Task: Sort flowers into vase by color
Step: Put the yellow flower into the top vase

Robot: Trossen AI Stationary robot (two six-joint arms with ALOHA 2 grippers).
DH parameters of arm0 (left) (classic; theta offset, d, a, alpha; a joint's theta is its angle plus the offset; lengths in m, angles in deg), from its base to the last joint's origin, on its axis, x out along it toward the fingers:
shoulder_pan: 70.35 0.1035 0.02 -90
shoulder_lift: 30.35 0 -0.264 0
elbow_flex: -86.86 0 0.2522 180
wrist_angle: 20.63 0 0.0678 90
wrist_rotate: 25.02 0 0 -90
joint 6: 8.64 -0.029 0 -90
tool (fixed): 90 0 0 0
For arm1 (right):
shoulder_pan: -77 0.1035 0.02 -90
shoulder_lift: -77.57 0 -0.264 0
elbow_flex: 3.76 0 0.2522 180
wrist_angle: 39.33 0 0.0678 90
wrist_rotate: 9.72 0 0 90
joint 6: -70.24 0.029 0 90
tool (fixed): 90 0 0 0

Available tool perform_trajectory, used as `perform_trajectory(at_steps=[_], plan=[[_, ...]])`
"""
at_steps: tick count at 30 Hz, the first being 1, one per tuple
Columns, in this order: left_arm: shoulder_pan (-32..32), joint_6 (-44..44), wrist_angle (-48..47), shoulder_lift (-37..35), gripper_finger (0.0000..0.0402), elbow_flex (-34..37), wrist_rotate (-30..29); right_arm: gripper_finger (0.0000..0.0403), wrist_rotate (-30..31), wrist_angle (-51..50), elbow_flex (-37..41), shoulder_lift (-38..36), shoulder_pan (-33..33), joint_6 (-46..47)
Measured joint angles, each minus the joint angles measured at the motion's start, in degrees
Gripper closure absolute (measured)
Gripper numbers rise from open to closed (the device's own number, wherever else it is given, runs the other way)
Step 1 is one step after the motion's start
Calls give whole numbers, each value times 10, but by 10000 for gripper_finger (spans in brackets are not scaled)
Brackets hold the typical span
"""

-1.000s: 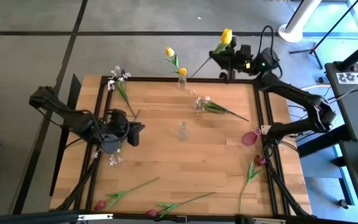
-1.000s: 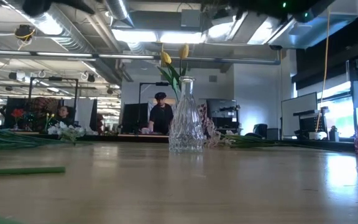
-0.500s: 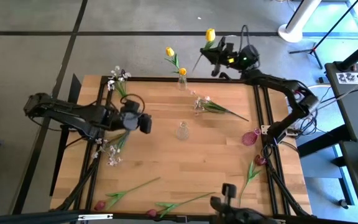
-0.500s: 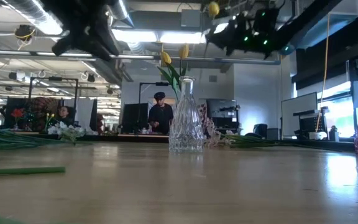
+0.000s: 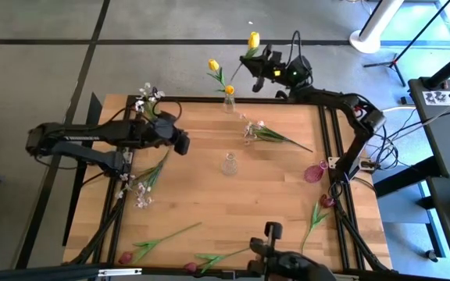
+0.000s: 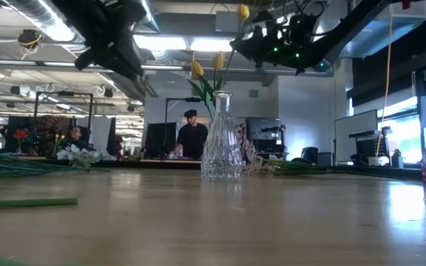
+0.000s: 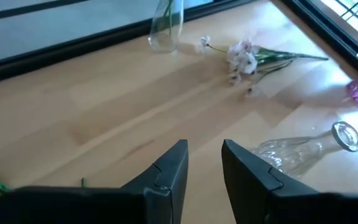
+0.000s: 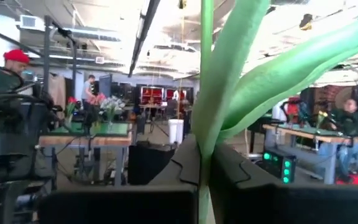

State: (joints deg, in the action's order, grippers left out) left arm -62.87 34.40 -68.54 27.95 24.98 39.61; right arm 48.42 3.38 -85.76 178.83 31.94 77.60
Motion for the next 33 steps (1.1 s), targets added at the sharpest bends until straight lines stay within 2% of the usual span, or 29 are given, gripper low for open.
perform_trajectory(at_steps=[7,13,18,23,29,33], plan=[[0,34,-61,-50,307,0,-13,392,10,-110,0,3,5,-35],[0,62,-107,-61,308,0,-29,368,26,-171,0,16,8,-49],[0,64,-110,-61,308,0,-39,339,30,-240,0,28,10,-51],[0,78,-136,-67,307,0,-38,267,24,-366,-32,19,13,-66],[4,65,-176,-83,282,0,-42,153,33,-681,-149,7,12,-171],[12,61,-213,-99,263,0,-60,94,40,-859,-232,4,12,-231]])
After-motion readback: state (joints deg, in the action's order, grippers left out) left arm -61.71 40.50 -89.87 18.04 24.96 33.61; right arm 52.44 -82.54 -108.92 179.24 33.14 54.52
